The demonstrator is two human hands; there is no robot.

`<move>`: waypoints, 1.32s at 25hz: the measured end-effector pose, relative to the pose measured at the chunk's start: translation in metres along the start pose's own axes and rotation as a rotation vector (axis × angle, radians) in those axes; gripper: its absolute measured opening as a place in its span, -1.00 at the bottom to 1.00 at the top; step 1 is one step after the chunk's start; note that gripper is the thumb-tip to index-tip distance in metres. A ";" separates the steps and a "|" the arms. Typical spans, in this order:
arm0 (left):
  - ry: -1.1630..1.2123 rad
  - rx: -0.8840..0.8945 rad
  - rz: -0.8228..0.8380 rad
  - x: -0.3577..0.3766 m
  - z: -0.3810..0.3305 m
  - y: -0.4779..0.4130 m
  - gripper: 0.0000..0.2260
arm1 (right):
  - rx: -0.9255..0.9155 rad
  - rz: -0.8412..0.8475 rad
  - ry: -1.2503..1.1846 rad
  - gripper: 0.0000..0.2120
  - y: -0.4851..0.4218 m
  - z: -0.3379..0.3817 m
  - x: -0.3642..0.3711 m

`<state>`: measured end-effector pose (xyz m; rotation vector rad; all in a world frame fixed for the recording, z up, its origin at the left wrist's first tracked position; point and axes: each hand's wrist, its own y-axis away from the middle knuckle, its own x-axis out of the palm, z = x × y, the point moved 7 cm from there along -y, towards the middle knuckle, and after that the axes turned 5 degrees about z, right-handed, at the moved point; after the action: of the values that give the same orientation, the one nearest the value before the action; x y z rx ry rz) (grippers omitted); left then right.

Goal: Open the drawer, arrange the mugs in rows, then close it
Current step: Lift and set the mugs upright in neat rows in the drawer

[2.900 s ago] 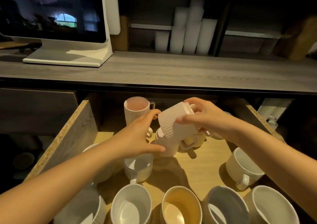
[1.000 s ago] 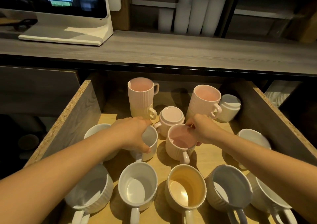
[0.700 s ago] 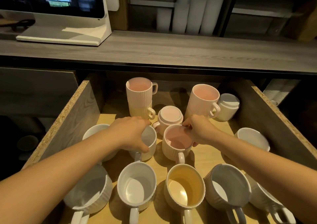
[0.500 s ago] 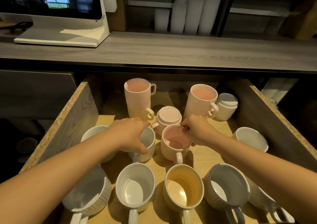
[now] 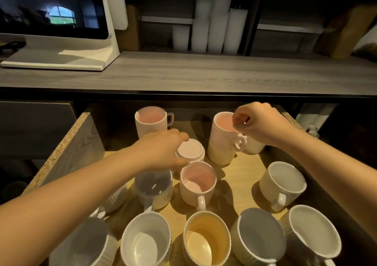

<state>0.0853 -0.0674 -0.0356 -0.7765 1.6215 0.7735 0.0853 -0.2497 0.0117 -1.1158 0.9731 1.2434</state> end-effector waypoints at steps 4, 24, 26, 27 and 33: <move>0.059 0.024 0.001 0.002 -0.016 -0.036 -0.36 | -0.038 0.148 -0.037 -0.55 -0.014 -0.011 0.002; 0.701 0.242 -0.124 0.004 -0.058 -0.062 -0.43 | -0.031 0.225 -0.020 -0.18 0.000 -0.025 -0.007; 0.626 0.261 -0.054 0.011 -0.066 -0.053 -0.43 | -0.035 0.246 -0.011 -0.25 0.018 -0.025 -0.001; 0.565 0.261 -0.013 0.017 -0.068 -0.048 -0.42 | -0.037 0.256 -0.020 -0.29 0.025 -0.025 0.005; 0.025 0.144 0.278 0.047 -0.060 -0.026 -0.39 | 0.001 0.273 -0.048 -0.34 0.046 -0.028 0.037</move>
<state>0.0657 -0.1350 -0.0741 -0.4649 1.8096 0.8337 0.0436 -0.2696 -0.0350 -0.9695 1.1154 1.4810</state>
